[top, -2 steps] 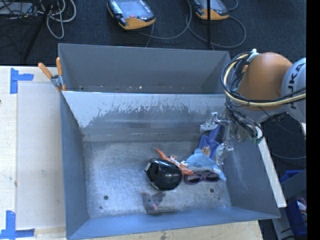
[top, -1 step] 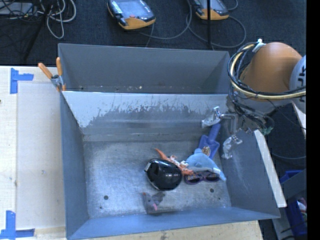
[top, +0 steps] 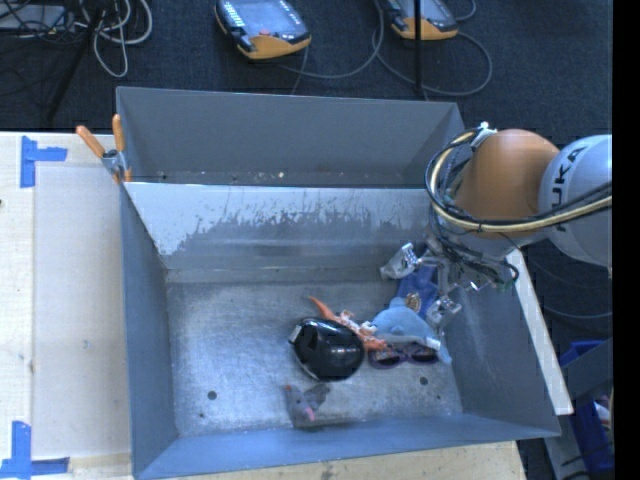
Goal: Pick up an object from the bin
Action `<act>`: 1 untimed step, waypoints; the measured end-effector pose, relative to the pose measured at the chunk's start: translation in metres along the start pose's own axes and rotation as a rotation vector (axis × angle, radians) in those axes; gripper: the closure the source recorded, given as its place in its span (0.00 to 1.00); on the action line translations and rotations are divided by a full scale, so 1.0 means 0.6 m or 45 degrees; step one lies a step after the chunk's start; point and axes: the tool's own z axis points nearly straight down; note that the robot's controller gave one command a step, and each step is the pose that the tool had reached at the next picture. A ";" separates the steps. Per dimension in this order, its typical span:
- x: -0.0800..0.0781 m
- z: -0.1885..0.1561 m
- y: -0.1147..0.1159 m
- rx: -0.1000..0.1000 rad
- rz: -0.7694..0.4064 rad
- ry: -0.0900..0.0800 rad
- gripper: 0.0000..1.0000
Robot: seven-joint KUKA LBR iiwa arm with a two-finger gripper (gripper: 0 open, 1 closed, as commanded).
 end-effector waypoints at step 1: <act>-0.008 -0.002 -0.002 0.009 -0.055 -0.020 1.00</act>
Offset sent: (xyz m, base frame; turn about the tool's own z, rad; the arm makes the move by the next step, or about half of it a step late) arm 0.0000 0.0000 0.0000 0.0000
